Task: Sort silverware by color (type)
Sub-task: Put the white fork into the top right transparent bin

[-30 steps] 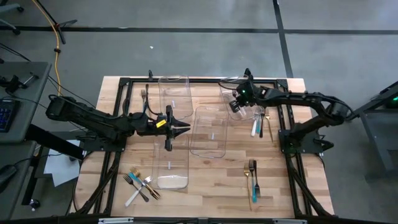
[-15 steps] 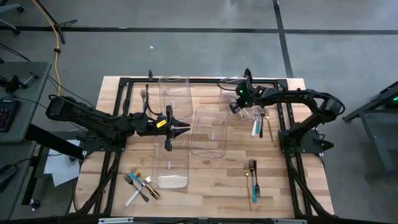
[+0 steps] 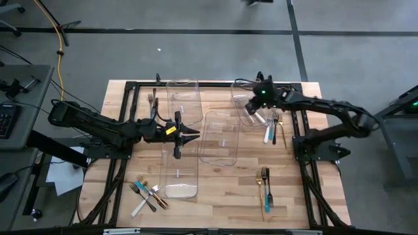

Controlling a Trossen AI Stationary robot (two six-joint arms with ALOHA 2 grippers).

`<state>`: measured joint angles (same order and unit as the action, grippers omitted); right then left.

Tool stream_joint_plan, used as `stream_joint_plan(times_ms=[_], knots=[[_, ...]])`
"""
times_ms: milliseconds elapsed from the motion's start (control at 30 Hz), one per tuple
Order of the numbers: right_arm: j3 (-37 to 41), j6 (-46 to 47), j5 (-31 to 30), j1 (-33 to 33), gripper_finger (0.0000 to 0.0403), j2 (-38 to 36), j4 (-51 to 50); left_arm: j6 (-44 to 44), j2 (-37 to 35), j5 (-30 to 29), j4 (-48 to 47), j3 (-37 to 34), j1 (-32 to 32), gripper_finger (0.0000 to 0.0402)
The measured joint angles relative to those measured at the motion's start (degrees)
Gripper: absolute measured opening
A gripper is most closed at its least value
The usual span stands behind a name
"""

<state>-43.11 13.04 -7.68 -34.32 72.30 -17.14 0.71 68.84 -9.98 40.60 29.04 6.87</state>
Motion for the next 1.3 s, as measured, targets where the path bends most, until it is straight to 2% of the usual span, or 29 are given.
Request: stream_joint_plan(times_ms=[133,200,333,500,600,800,1067,1300], knots=[[0.1,-0.2,3.0,2.8,0.0176,-7.6,1.3,0.0,-0.6,0.0,-2.3,0.0,0.0,0.0056],[1.8,-0.1,5.1,6.1,0.0186,-11.0,6.7,0.0,-1.3,0.0,-4.4,0.0,0.0,0.0056],[10.1,-0.1,7.8,15.4,0.0192,-15.9,25.3,-2.6,-4.5,0.0,-8.4,0.0,0.0,0.0056],[21.7,-0.5,7.8,26.4,0.0193,-16.0,54.6,-6.4,-13.4,1.7,-17.9,0.0,0.6,0.0056],[24.6,-2.0,7.6,30.6,0.0193,-15.2,63.7,-7.1,-18.9,2.3,-24.3,0.0,1.7,0.0056],[24.9,-8.3,7.3,35.4,0.0193,-15.0,65.2,-7.6,-24.3,1.1,-30.9,0.0,3.5,0.0056],[24.9,-10.6,6.3,36.2,0.0193,-15.0,65.1,-7.6,-22.8,-3.1,-30.9,0.0,3.7,0.0056],[24.9,-10.4,6.3,36.2,0.0193,-15.0,65.0,-6.6,-21.1,-3.3,-30.8,0.0,3.7,0.0056]])
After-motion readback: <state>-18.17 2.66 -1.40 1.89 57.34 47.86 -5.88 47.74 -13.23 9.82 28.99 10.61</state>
